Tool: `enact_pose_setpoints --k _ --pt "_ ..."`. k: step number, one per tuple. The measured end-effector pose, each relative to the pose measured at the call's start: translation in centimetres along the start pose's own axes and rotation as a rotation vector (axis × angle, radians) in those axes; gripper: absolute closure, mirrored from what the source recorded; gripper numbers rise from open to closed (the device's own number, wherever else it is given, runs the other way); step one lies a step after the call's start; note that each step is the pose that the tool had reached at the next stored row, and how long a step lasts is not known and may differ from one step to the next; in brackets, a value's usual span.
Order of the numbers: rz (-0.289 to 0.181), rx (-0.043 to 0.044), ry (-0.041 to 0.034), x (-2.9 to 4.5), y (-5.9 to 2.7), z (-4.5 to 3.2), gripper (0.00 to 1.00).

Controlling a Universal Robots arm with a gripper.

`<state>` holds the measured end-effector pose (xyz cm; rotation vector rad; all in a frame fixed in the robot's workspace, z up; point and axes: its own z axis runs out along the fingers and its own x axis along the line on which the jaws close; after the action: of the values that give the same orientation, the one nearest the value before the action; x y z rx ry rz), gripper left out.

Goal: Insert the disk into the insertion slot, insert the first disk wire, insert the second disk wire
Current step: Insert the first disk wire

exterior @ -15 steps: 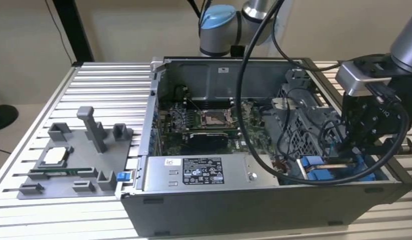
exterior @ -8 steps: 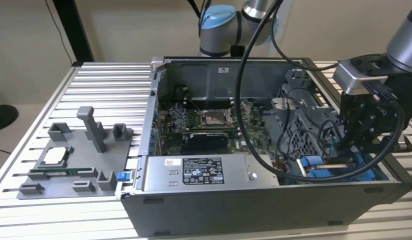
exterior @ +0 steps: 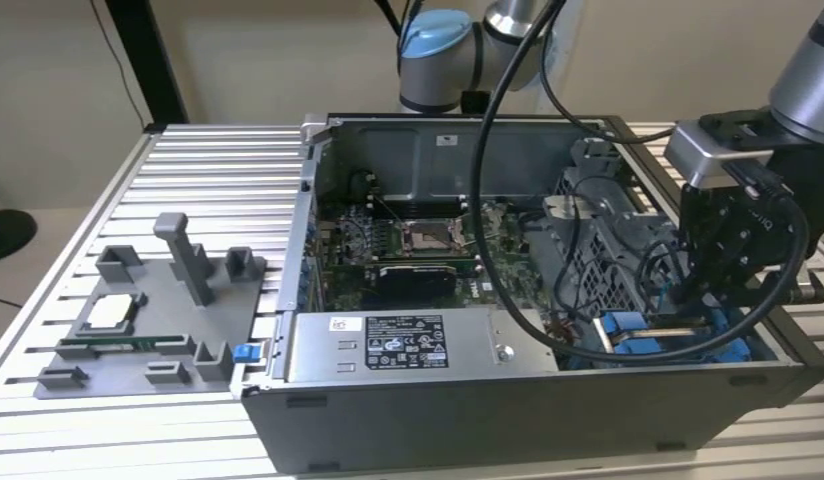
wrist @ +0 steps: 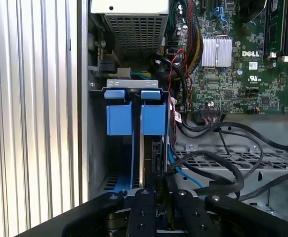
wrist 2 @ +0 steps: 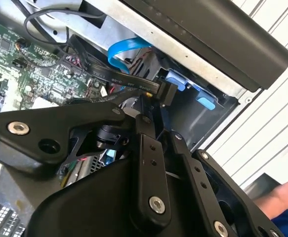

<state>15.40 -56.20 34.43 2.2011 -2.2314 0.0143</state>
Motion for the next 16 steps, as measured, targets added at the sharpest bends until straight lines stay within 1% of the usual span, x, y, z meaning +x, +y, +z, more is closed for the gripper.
enact_pose_setpoints --k 1,3,8,16 --pt "0.000 0.0001 0.0032 0.00 0.00 0.03 1.00" --pt "0.000 0.0001 0.0058 -0.02 0.00 0.08 1.00" --pt "0.000 0.0001 0.0061 -0.22 0.00 0.09 1.00" --pt "0.000 0.0001 0.0064 -0.27 0.01 0.22 1.00"
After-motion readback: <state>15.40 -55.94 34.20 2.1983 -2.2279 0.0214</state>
